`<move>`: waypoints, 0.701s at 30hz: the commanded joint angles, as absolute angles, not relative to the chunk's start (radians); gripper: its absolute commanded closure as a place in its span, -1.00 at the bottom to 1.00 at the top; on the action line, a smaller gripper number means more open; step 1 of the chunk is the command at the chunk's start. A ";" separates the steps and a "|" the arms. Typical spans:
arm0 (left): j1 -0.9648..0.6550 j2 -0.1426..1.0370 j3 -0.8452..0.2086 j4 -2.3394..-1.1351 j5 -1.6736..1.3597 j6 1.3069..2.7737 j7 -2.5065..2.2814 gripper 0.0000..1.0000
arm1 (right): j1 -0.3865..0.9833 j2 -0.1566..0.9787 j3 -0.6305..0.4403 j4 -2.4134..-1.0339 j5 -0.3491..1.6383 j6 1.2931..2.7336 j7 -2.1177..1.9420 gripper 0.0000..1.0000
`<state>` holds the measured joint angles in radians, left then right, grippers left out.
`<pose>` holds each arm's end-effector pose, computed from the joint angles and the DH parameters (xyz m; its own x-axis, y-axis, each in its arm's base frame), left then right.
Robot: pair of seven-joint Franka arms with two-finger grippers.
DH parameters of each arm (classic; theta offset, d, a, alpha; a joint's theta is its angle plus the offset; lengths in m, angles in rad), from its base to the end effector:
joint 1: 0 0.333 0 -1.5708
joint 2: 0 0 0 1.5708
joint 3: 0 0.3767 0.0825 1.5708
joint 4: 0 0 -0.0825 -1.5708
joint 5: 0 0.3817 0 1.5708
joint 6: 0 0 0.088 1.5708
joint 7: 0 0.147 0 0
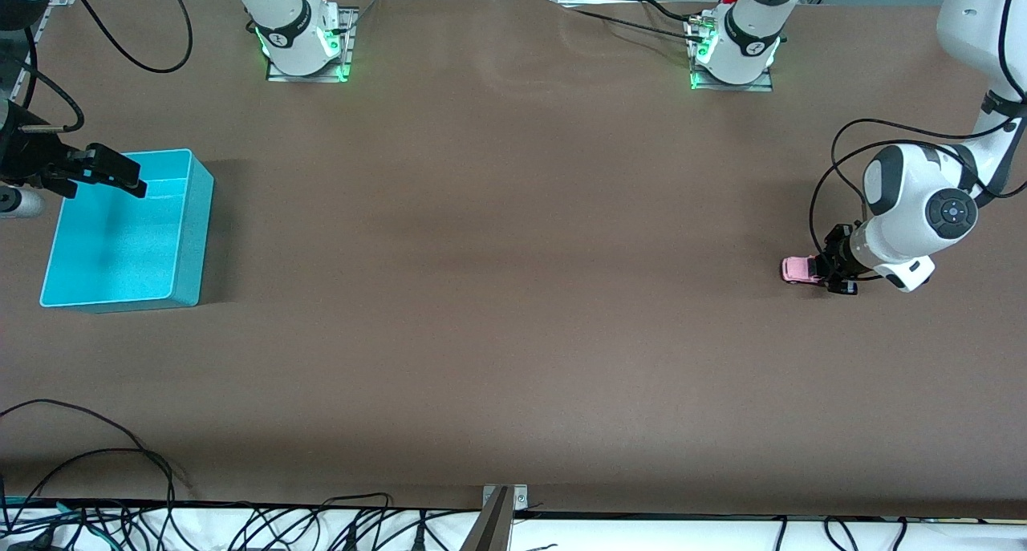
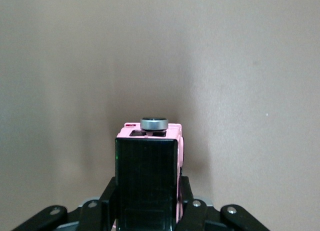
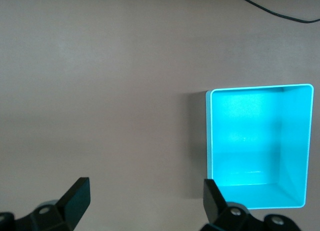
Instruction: Wind and store pink jeep toy
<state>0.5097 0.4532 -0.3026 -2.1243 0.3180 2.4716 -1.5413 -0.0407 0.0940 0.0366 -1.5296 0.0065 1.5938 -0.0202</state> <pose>0.5738 0.1290 0.2129 0.0578 0.9973 0.0442 0.9955 -0.0543 -0.0778 0.5866 -0.0025 0.6130 0.9994 0.0159 -0.0295 0.0156 -0.9998 -0.0105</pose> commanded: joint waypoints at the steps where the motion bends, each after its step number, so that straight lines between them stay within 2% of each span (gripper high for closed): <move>1: 0.537 0.483 -0.304 -2.125 0.368 2.471 -1.537 -0.03 | -0.038 0.098 0.038 -1.517 -0.005 1.589 -0.026 -1.00; 3: 0.537 0.482 -0.304 -2.122 0.368 2.471 -1.537 -0.73 | -0.038 0.097 0.037 -1.517 -0.005 1.589 -0.026 -1.00; 4: 0.537 0.482 -0.305 -2.115 0.368 2.470 -1.537 -1.00 | -0.038 0.097 0.037 -1.517 -0.005 1.589 -0.026 -1.00; 10: 0.538 0.450 -0.307 -2.088 0.368 2.444 -1.539 -1.00 | -0.038 0.097 0.037 -1.517 -0.005 1.589 -0.026 -1.00; 17: 0.537 0.413 -0.342 -1.976 0.353 2.197 -1.485 -1.00 | -0.038 0.098 0.037 -1.517 -0.005 1.591 -0.026 -1.00; 21: 0.537 0.397 -0.348 -1.967 0.353 2.175 -1.476 -1.00 | -0.038 0.097 0.037 -1.517 -0.005 1.591 -0.026 -1.00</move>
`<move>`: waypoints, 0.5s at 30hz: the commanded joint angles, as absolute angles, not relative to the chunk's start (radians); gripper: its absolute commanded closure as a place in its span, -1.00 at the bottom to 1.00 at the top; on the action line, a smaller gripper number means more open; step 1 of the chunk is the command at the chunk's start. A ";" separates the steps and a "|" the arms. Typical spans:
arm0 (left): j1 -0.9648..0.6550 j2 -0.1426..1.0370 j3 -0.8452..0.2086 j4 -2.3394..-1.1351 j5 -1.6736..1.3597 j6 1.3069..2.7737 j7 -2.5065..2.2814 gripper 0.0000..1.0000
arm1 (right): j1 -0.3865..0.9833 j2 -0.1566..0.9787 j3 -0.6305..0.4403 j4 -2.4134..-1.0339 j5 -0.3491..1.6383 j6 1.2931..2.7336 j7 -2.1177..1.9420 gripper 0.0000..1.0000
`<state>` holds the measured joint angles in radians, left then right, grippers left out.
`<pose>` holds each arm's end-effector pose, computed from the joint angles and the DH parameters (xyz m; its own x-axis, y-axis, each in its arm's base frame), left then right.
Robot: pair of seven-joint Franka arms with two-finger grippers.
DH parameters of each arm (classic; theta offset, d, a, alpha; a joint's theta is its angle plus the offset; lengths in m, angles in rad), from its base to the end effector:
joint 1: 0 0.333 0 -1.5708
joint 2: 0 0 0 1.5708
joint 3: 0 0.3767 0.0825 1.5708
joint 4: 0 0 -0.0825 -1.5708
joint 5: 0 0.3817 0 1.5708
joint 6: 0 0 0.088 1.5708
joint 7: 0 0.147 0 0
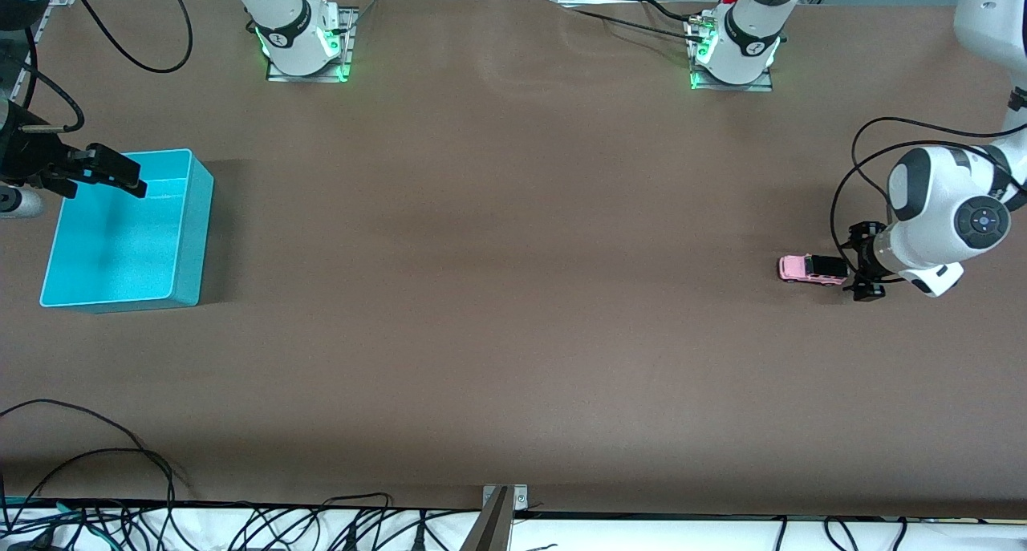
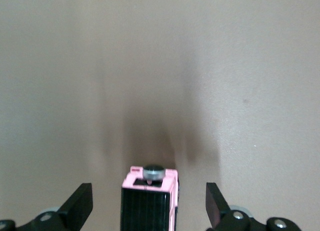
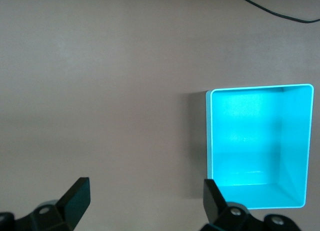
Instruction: Wind and store pink jeep toy
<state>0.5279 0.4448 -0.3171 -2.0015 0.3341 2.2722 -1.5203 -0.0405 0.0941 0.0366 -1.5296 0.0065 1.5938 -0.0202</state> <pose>0.5906 0.1517 0.2494 0.0612 0.9950 0.0787 0.9873 -0.0487 -0.1515 0.5866 -0.0024 0.6130 0.9994 0.0161 -0.0296 0.0158 -0.9998 -0.0105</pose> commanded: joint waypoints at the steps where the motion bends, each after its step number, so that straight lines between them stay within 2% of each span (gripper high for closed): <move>1: 0.537 0.394 -0.348 -1.965 0.353 2.169 -1.473 -1.00 | -0.038 0.097 0.038 -1.517 -0.005 1.591 -0.026 -1.00; 15: 0.537 0.334 -0.425 -1.798 0.285 1.977 -1.267 -1.00 | -0.038 0.098 0.037 -1.517 -0.005 1.591 -0.026 -1.00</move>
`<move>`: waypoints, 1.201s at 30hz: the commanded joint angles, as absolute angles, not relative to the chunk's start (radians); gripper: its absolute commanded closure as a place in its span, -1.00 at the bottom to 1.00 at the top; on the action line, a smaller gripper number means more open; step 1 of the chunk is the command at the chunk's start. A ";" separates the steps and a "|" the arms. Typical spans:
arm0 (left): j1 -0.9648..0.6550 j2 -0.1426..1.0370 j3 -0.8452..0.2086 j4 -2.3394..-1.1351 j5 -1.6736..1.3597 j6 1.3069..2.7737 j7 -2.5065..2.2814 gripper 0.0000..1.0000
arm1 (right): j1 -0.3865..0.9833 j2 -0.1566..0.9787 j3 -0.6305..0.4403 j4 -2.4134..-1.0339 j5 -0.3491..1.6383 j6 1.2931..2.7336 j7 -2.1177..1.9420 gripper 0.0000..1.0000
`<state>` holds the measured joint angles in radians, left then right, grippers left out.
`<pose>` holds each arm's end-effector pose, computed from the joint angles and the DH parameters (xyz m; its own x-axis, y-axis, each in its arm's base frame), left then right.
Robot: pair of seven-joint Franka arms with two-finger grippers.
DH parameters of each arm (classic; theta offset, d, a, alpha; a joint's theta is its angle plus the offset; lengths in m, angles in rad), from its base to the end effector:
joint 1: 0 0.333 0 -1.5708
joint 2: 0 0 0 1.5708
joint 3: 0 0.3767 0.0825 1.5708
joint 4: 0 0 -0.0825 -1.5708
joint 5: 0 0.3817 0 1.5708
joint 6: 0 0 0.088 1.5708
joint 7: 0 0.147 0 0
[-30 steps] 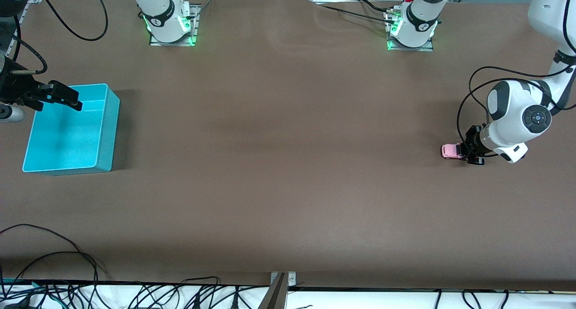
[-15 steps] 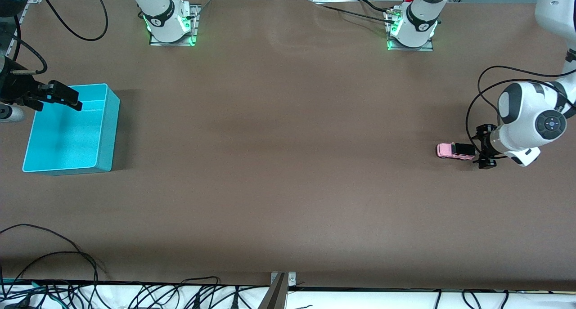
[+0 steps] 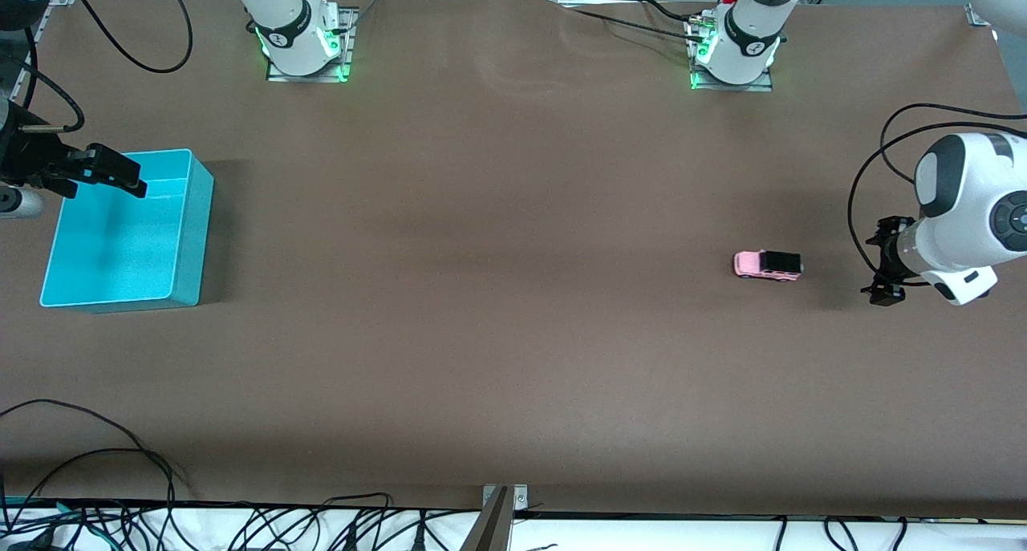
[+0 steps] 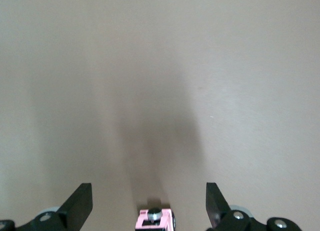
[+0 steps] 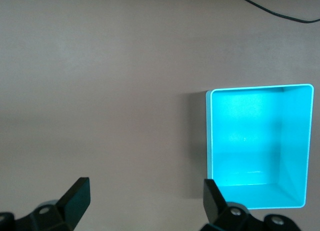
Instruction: Wind and store pink jeep toy
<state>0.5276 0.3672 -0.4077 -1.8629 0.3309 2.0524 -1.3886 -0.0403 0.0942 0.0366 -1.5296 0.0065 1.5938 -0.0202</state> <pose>0.6169 0.1209 0.3431 0.2281 0.9689 0.0963 0.9633 -0.2102 -0.1667 0.5866 -0.0023 0.6129 0.9994 0.0163 -0.0297 0.0160 -0.9998 -0.0105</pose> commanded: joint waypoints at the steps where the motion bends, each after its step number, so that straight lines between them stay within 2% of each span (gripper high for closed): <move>1: 0.537 0.325 -0.425 -1.790 0.275 1.970 -1.235 -1.00 | -0.038 0.097 0.037 -1.517 -0.005 1.589 -0.026 -1.00; 9: 0.537 0.267 -0.425 -1.717 0.198 1.911 -0.980 -1.00 | -0.038 0.098 0.037 -1.517 -0.005 1.589 -0.026 -1.00; 18: 0.528 0.265 -0.433 -1.569 0.198 1.757 -0.594 -1.00 | -0.038 0.097 0.037 -1.517 -0.005 1.591 -0.026 -1.00; 32: 0.525 0.267 -0.459 -1.439 0.155 1.658 -0.160 -1.00 | -0.040 0.097 0.037 -1.516 -0.003 1.591 -0.026 -1.00; 36: 0.526 0.267 -0.494 -1.414 0.149 1.640 -0.114 -1.00 | -0.040 0.097 0.035 -1.514 -0.003 1.592 -0.026 -1.00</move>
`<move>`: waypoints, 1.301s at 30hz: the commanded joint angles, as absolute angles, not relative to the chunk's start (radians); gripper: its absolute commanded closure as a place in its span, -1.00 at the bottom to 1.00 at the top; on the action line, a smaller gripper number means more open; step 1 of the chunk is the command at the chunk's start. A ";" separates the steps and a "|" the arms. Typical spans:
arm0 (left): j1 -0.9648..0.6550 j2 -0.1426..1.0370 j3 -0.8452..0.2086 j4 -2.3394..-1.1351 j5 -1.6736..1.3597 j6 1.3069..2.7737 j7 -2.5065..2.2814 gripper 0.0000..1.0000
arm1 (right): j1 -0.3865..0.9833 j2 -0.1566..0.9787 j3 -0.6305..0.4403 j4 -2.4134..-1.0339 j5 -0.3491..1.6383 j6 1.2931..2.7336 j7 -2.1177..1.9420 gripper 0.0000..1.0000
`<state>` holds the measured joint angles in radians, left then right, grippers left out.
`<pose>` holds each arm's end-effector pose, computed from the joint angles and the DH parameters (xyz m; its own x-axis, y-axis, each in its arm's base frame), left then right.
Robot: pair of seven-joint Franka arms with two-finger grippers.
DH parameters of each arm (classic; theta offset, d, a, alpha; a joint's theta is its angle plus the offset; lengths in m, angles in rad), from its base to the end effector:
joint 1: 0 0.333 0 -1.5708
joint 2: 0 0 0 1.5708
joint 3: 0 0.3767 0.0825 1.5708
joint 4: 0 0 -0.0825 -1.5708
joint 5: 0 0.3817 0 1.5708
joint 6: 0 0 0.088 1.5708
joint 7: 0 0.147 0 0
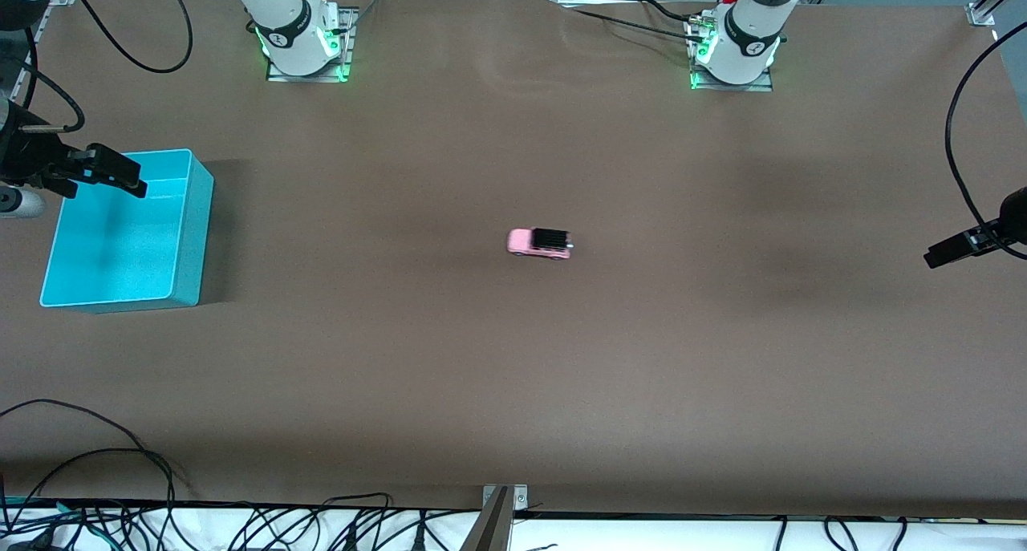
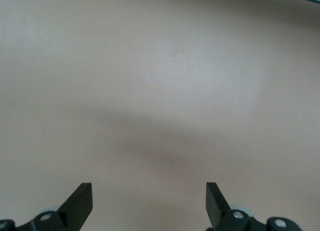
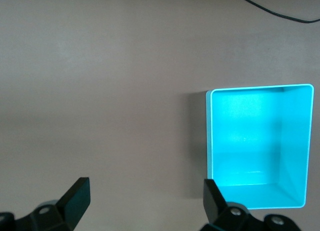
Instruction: Wind and store pink jeep toy
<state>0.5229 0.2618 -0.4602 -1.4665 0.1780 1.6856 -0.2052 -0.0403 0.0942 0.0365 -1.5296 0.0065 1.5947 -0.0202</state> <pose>0.6375 0.0996 0.5612 0.9667 0.2560 -0.0030 0.2553 -0.9648 -0.0632 0.5868 -0.0023 0.6130 0.9995 0.0162 -0.0288 0.0159 -0.9998 -0.0105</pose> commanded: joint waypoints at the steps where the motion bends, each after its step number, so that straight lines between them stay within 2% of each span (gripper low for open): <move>1: 0.528 0.267 -0.498 -1.413 0.149 1.637 -0.110 -1.00 | -0.040 0.098 0.035 -1.514 -0.003 1.592 -0.026 -1.00; 39: 0.538 0.236 -0.528 -1.456 0.097 1.614 0.026 -1.00 | -0.040 0.098 0.035 -1.514 -0.003 1.592 -0.026 -1.00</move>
<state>0.5234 0.2601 -0.5227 -1.4381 0.1214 1.6246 -0.0043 -0.0403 0.0942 0.0357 -1.5296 0.0065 1.5964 -0.0202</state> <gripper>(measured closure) 0.000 0.000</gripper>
